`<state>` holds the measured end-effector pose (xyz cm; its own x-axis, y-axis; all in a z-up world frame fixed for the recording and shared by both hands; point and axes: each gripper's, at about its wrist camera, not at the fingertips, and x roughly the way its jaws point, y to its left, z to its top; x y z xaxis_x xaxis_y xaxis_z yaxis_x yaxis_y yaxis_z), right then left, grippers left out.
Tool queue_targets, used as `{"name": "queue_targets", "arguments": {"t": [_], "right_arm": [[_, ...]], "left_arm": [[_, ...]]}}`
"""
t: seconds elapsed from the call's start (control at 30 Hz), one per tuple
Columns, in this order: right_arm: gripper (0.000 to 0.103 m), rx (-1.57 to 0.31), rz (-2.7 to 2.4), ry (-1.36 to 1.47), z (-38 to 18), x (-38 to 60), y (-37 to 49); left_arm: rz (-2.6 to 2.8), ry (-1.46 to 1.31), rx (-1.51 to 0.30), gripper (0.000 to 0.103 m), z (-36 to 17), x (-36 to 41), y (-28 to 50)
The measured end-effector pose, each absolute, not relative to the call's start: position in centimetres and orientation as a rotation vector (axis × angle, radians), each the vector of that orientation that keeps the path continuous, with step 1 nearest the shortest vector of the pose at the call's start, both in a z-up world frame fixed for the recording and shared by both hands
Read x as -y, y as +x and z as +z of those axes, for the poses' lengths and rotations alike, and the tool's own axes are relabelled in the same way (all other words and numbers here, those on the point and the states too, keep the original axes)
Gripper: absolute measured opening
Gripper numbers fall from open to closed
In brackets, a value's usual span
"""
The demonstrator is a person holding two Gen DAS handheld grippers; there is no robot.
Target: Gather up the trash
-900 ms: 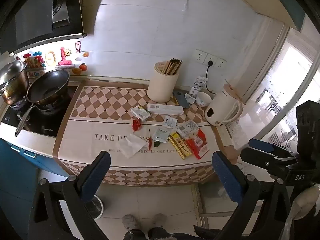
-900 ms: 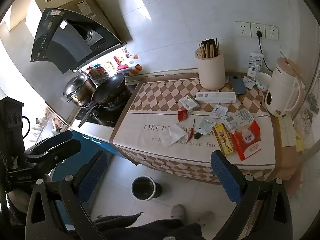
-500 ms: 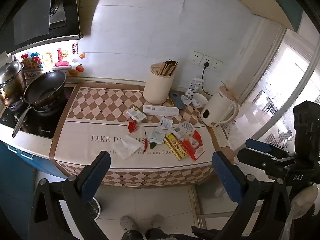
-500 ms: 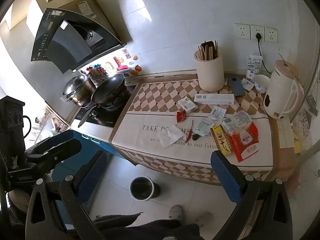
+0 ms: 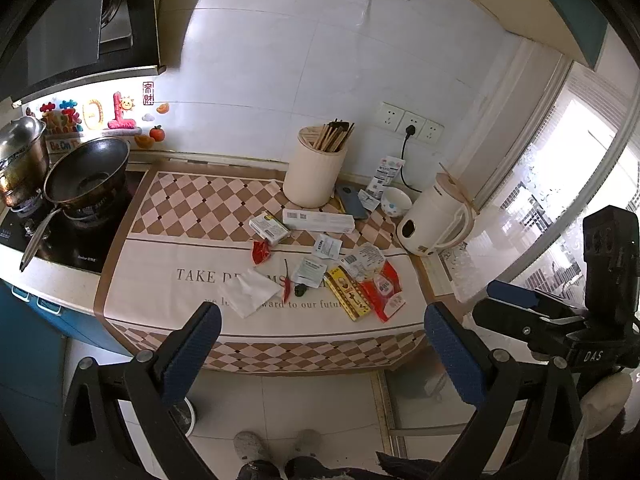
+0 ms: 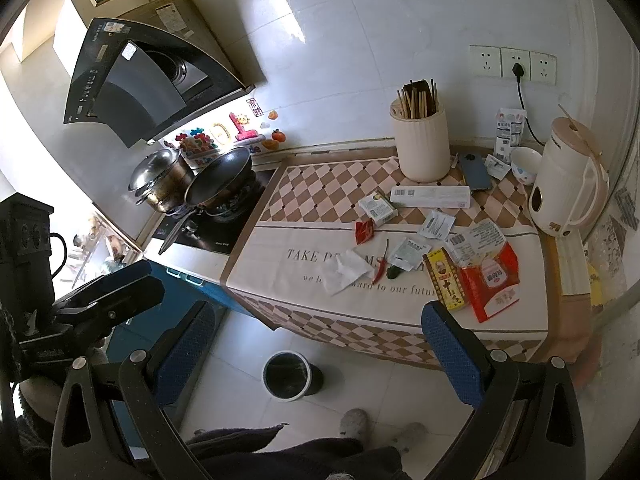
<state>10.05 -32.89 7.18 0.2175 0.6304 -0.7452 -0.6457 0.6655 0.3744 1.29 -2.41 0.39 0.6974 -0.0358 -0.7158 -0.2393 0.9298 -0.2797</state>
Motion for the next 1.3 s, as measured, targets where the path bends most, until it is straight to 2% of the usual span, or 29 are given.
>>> {"name": "queue_targets", "arguments": {"t": [1.3], "right_arm": [[0.103,-1.023,0.877,-0.009,7.5,34.2,10.1]], "left_arm": [[0.048,-0.38,-0.782,0.103,0.9,3.2,1.9]]}}
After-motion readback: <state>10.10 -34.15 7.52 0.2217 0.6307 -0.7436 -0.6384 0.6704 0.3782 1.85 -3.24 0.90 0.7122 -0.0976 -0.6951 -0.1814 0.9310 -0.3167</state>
